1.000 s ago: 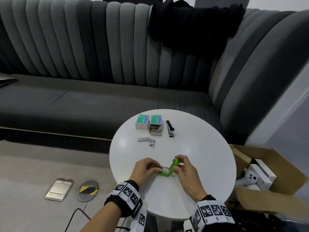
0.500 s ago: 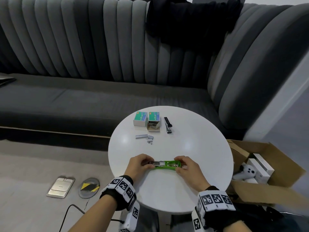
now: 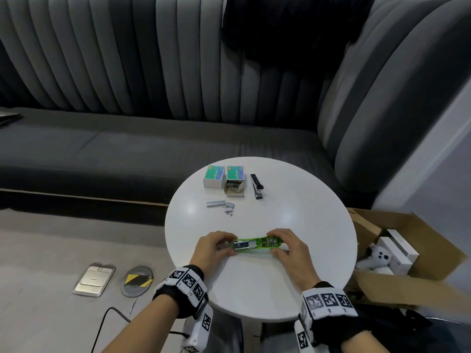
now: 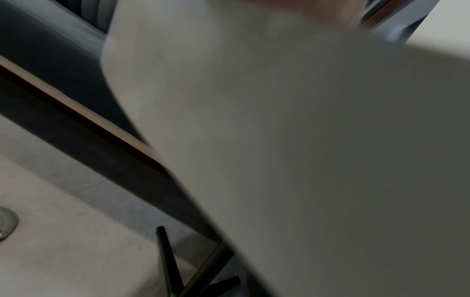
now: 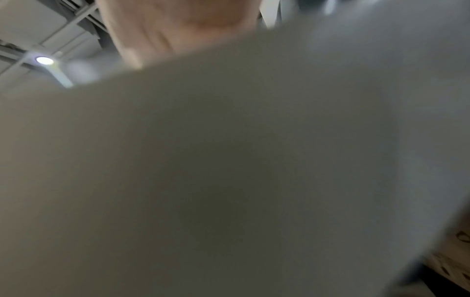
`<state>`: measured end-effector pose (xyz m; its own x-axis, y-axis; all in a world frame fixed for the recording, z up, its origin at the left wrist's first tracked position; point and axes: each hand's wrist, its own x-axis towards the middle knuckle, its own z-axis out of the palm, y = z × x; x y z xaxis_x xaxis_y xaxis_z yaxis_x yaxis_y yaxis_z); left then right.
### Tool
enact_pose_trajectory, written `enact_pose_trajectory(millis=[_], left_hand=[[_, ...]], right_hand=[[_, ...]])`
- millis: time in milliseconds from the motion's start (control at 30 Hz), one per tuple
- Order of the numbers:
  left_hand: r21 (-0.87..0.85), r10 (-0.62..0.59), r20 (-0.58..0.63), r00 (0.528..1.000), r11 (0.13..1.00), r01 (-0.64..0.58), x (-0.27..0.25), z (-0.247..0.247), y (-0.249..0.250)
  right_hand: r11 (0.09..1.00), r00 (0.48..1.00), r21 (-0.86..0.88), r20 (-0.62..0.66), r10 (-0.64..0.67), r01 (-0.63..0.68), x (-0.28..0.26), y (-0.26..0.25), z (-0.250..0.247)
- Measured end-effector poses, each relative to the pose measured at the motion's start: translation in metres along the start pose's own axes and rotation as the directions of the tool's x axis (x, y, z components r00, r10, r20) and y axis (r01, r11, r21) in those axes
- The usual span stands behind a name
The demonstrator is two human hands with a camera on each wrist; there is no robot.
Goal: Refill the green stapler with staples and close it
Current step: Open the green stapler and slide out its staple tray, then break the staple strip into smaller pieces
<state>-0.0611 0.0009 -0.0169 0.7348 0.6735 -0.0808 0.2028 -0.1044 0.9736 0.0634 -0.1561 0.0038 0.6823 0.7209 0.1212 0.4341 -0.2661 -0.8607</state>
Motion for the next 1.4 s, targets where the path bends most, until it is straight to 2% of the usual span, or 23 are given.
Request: enact_pose_trajectory(millis=[67,133,200,267,533,633,700,800,933,1033,1100,1233,1400], left_hand=[[0.015,0.0,-0.012,1.0,1.0,0.001,0.001,-0.001,0.001],[0.117,0.038,0.02,0.999,0.992,-0.041,0.003,-0.003,0.002],[0.25,0.086,0.085,0.993,0.962,-0.105,0.007,-0.006,0.003],[0.312,0.099,0.124,0.987,0.941,-0.133,0.009,-0.007,0.005],[0.304,0.094,0.12,0.988,0.944,-0.127,0.008,-0.006,0.006],[0.212,0.006,0.167,0.986,0.976,-0.042,0.008,-0.014,0.012],[0.262,-0.017,0.206,0.978,0.964,-0.039,0.013,-0.024,0.017],[0.546,0.002,0.284,0.959,0.822,-0.163,0.025,-0.042,0.018],[0.709,-0.016,0.264,0.964,0.682,-0.182,0.028,-0.054,0.01],[0.812,-0.101,0.313,0.944,0.544,-0.211,0.027,-0.054,0.01],[0.847,-0.149,0.333,0.931,0.481,-0.225,0.028,-0.053,0.01],[0.873,-0.167,0.333,0.928,0.428,-0.236,0.028,-0.049,0.006],[0.869,-0.164,0.333,0.929,0.436,-0.234,0.028,-0.052,0.001]], right_hand=[[0.999,1.0,0.017,-0.001,0.028,-0.027,0.001,0.0,-0.001],[0.997,0.997,0.007,0.017,0.079,-0.079,0.003,0.0,-0.002],[0.987,0.988,-0.07,0.045,0.15,-0.147,0.005,0.001,-0.004],[0.974,0.979,-0.136,0.064,0.192,-0.182,0.006,0.002,-0.006],[0.957,0.975,-0.256,0.139,0.173,-0.134,0.005,-0.006,-0.008],[0.951,0.953,-0.271,0.214,0.213,-0.152,0.008,-0.014,-0.011],[0.945,0.933,-0.284,0.268,0.242,-0.164,0.011,-0.022,-0.017],[0.932,0.922,-0.337,0.303,0.239,-0.131,0.022,-0.038,-0.025],[0.893,0.92,-0.449,0.334,0.207,-0.037,0.043,-0.056,-0.023],[0.858,0.908,-0.514,0.359,0.216,-0.001,0.061,-0.064,-0.012],[0.842,0.904,-0.539,0.364,0.223,0.009,0.071,-0.068,-0.001],[0.798,0.899,-0.602,0.359,0.249,0.019,0.093,-0.074,0.024],[0.749,0.906,-0.661,0.342,0.249,0.044,0.119,-0.081,0.052]])
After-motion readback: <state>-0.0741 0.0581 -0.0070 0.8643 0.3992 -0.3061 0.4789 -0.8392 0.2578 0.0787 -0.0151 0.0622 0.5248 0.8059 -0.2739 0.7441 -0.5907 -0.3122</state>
